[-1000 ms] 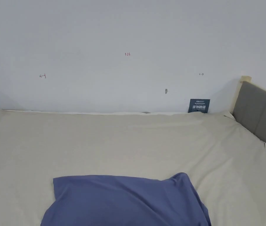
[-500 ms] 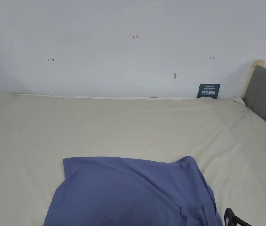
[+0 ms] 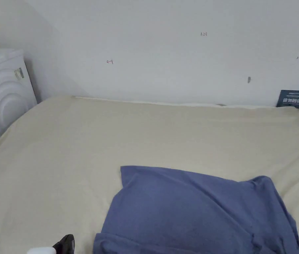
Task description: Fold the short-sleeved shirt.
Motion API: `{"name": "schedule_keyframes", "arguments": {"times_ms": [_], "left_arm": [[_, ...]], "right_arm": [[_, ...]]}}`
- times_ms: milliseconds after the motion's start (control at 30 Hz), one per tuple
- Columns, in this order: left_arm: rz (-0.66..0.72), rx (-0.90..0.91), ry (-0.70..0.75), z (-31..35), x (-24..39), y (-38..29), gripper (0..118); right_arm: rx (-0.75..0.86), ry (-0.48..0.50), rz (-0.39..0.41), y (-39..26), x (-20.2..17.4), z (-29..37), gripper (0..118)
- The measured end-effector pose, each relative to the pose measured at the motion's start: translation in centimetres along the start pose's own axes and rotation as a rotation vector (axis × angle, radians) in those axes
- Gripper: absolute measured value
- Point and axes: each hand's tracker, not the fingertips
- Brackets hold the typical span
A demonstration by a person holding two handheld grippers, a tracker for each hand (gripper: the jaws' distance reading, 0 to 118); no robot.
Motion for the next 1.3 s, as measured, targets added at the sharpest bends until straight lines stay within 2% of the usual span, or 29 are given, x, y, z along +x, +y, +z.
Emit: {"name": "schedule_keyframes", "arguments": {"times_ms": [67, 100, 133, 167, 200, 233, 400, 600, 633, 667, 733, 767, 833, 933, 1033, 1067, 1100, 1133, 1167, 1200, 1233, 1267, 1300], "left_arm": [[0.012, -0.024, -0.022, -1.9, -0.2, 0.2, 3], [0.003, -0.072, -0.032, -3.4, -0.1, -0.1, 24], [-0.007, -0.114, -0.045, -4.7, -0.1, -0.2, 58], [-0.025, -0.181, -0.069, -6.3, -0.1, -0.2, 96], [-0.054, -0.225, -0.063, -8.0, -0.1, -0.3, 118], [-0.082, -0.285, -0.058, -9.6, 0.1, -0.8, 118], [-0.172, -0.327, -0.035, -14.9, 0.1, -2.8, 118], [-0.168, -0.352, -0.061, -17.9, -0.1, -4.1, 115], [-0.165, -0.374, -0.082, -18.1, -0.2, -4.2, 108], [-0.177, -0.392, -0.086, -18.6, -0.1, -4.6, 94], [-0.213, -0.439, -0.100, -19.0, 0.2, -5.4, 20], [-0.213, -0.490, -0.156, -19.1, 0.2, -5.7, 11], [-0.276, -0.362, -0.088, -17.2, 1.0, -5.8, 11], [-0.209, -0.315, -0.117, -15.3, 1.1, -4.7, 11], [-0.204, -0.294, -0.107, -14.3, 1.2, -4.0, 11], [-0.192, -0.276, -0.114, -13.7, 1.2, -3.8, 11], [-0.184, -0.265, -0.119, -13.3, 1.2, -3.7, 11], [-0.175, -0.264, -0.118, -13.1, 1.3, -3.7, 11], [-0.169, -0.261, -0.114, -13.2, 1.1, -3.7, 11], [-0.170, -0.262, -0.110, -13.2, 1.0, -3.9, 11], [-0.170, -0.265, -0.107, -13.2, 1.0, -4.0, 11], [-0.171, -0.270, -0.101, -13.1, 1.0, -4.2, 11], [-0.164, -0.277, -0.100, -13.4, 0.6, -4.5, 11]], "right_arm": [[-0.021, 0.002, 0.005, -0.3, -0.4, -0.3, 0], [-0.027, 0.008, 0.005, -0.5, -0.5, -0.3, 0], [-0.033, 0.012, 0.003, -0.4, -0.1, -0.4, 0], [-0.041, 0.008, 0.005, -0.4, -0.1, -0.4, 0], [-0.048, 0.004, 0.004, -0.6, -0.2, -0.5, 0], [-0.052, 0.006, 0.003, -0.7, -0.3, -0.5, 0], [-0.072, 0.000, 0.023, -0.6, 0.3, -0.7, 0], [-0.095, -0.005, 0.030, -0.7, 0.4, -0.9, 0], [-0.098, -0.006, 0.029, -0.7, 0.4, -1.0, 0], [-0.103, -0.006, 0.030, -0.6, 0.5, -1.0, 0], [-0.108, -0.009, 0.037, -0.6, 0.5, -1.1, 0], [-0.114, -0.011, 0.040, -0.7, 0.5, -1.1, 0], [-0.125, -0.029, 0.048, -0.6, 0.6, -1.2, 0], [-0.135, -0.042, 0.062, -0.9, 0.9, -1.0, 0], [-0.172, -0.052, 0.069, -1.7, 1.4, -1.4, 2], [-0.185, -0.065, 0.068, -2.1, 1.7, -1.4, 19], [-0.194, -0.070, 0.061, -2.7, 2.1, -1.5, 64], [-0.222, -0.077, 0.047, -3.3, 2.5, -1.8, 103], [-0.293, -0.081, 0.025, -4.1, 3.1, -2.5, 118], [-0.407, -0.088, 0.000, -5.1, 3.9, -3.5, 118], [-0.455, -0.093, -0.015, -6.2, 4.6, -4.1, 118], [-0.434, -0.109, -0.029, -7.5, 5.0, -4.3, 118], [-0.477, -0.130, -0.055, -8.7, 5.5, -5.0, 118]]}}
